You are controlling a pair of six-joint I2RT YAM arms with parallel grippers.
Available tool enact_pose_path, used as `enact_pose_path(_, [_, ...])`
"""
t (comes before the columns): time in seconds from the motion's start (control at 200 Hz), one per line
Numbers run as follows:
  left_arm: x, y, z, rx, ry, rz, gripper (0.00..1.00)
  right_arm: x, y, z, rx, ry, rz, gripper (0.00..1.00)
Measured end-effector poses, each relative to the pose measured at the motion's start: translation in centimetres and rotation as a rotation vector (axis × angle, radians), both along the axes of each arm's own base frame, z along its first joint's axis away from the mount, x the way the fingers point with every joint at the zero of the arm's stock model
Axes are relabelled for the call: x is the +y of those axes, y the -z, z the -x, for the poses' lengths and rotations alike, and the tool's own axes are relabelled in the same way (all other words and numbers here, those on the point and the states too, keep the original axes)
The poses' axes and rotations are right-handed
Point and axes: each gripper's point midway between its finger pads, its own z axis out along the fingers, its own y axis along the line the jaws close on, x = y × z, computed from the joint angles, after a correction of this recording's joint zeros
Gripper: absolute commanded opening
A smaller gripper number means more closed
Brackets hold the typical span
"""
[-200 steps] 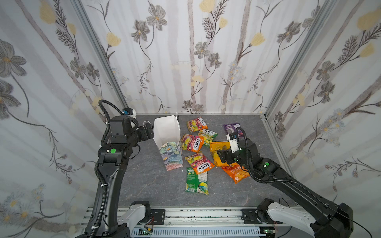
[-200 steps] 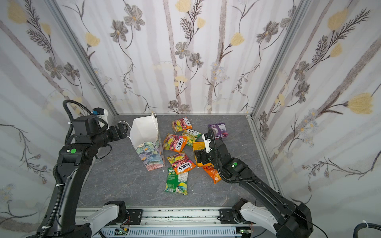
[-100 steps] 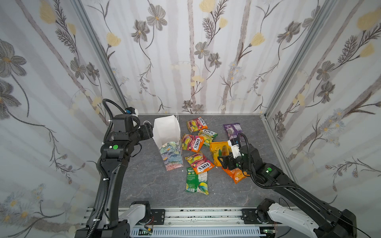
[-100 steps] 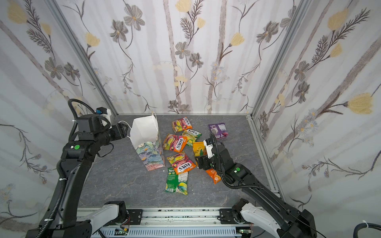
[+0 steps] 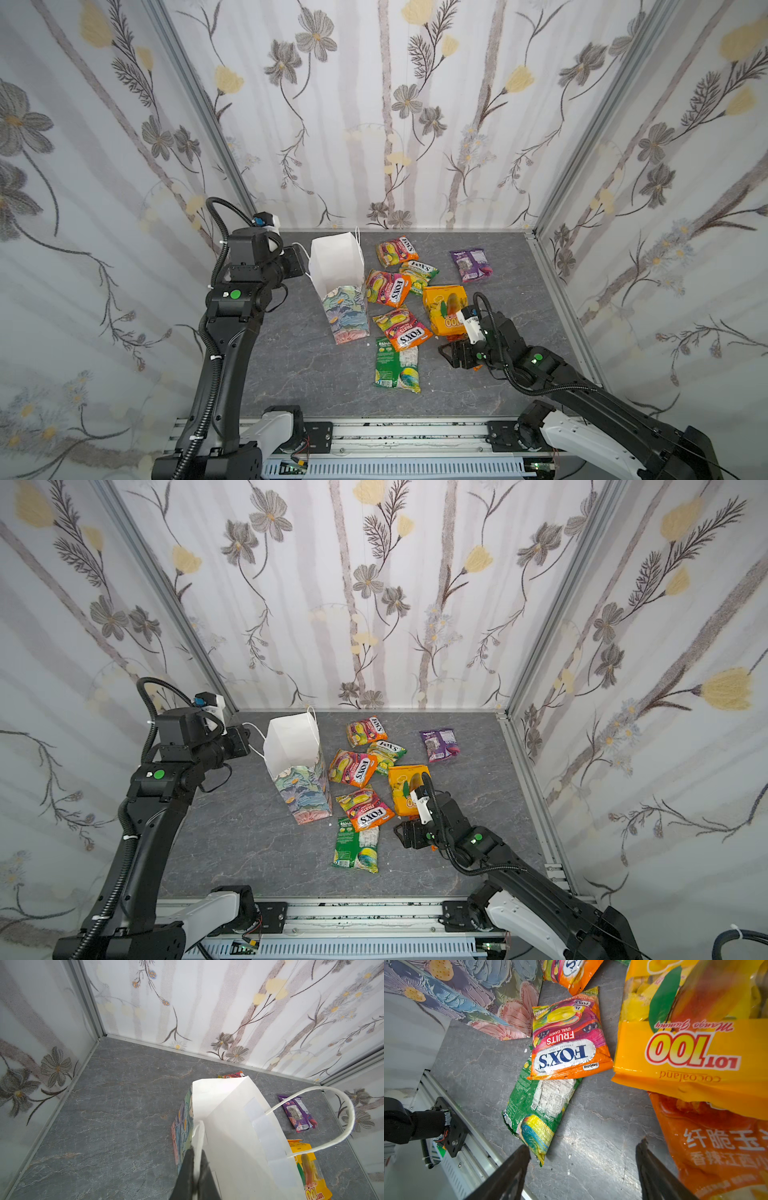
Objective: Place the snacks into the paper bag
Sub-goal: Pick up the snack from the bottom-center of the table.
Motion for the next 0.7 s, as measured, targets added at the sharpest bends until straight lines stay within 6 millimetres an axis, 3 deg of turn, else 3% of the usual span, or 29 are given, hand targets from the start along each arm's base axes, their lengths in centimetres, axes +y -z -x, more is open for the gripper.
enact_pose_path(0.28, [-0.1, 0.4, -0.1, 0.005, 0.005, 0.002, 0.00, 0.9, 1.9, 1.8, 0.078, -0.009, -0.064, 0.76])
enact_pose_path(0.509, [-0.1, 0.5, -0.1, 0.002, 0.005, -0.003, 0.00, 4.0, 2.5, 5.2, 0.066, -0.167, -0.038, 0.76])
enact_pose_path(0.699, [0.0, 0.4, 0.1, -0.004, 0.003, -0.007, 0.00, 5.3, 3.2, 6.1, 0.043, -0.227, 0.034, 0.75])
